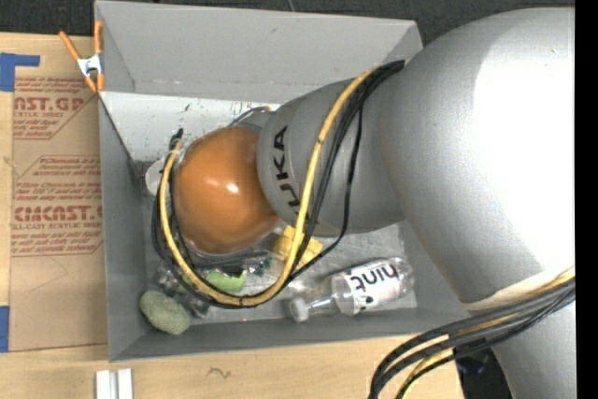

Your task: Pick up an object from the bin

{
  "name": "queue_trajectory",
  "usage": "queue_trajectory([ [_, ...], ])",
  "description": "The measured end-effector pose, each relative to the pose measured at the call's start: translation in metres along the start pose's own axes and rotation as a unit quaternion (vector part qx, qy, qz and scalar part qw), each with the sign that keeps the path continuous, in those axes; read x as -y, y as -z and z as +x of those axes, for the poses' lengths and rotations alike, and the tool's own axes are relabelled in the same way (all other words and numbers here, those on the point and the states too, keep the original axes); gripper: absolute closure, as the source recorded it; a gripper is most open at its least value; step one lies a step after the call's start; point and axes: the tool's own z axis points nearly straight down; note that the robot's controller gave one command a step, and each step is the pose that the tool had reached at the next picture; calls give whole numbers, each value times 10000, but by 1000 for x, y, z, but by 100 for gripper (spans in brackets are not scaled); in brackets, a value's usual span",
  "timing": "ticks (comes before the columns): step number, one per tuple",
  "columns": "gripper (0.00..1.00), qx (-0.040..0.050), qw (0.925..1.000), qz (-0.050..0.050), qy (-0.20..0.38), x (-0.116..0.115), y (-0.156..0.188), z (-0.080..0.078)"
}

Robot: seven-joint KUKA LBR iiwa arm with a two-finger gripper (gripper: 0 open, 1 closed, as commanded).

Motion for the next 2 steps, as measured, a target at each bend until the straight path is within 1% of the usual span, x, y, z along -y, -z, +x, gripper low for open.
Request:
queue_trajectory([
  [1,100,-4,10000,-10,-1,0,4,1],
  [2,100,-13,10000,-26,1,-2,17,1],
])
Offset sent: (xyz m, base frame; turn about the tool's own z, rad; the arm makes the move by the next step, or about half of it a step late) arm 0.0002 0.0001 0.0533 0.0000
